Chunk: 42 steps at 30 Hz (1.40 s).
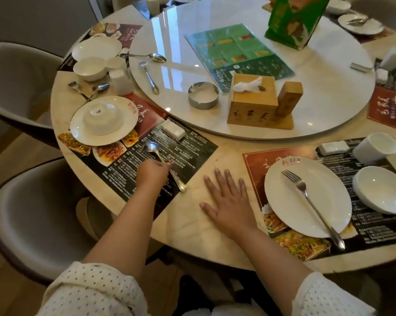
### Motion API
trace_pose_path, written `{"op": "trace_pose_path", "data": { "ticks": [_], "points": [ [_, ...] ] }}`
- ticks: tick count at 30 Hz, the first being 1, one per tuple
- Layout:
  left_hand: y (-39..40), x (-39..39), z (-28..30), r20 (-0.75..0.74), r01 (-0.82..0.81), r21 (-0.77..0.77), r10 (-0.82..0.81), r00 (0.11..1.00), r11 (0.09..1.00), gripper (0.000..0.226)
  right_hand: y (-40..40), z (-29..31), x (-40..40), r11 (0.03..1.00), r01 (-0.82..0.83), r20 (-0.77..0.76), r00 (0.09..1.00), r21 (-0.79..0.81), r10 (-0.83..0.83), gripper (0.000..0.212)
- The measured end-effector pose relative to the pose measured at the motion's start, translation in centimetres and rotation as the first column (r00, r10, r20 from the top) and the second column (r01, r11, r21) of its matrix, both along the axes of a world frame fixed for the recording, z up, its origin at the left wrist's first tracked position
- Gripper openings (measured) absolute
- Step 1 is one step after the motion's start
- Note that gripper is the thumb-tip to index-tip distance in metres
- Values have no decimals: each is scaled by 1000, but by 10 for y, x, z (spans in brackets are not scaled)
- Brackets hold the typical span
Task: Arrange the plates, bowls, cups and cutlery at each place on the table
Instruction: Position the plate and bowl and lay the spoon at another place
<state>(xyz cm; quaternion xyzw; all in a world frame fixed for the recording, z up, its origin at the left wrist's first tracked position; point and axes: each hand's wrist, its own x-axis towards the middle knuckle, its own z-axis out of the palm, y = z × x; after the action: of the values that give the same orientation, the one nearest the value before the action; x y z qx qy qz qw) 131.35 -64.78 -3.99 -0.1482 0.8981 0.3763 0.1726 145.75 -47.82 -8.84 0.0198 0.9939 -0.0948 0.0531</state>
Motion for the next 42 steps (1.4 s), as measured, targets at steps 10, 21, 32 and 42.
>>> {"op": "trace_pose_path", "data": {
  "ticks": [10,21,32,42],
  "points": [
    [61,71,22,-89,336,319,-325,941,886,13,23,52,20,420,381,175,875,-824,-451,10],
    [178,147,17,-56,523,306,-533,844,796,12,129,64,121,703,615,-112,719,-356,-686,11],
    [203,175,9,-85,545,110,-538,839,832,13,174,46,156,706,575,-126,732,-413,-670,17],
    [207,183,6,-151,575,-77,-580,801,814,13,176,48,158,699,554,-90,751,-452,-654,18]
  ]
}}
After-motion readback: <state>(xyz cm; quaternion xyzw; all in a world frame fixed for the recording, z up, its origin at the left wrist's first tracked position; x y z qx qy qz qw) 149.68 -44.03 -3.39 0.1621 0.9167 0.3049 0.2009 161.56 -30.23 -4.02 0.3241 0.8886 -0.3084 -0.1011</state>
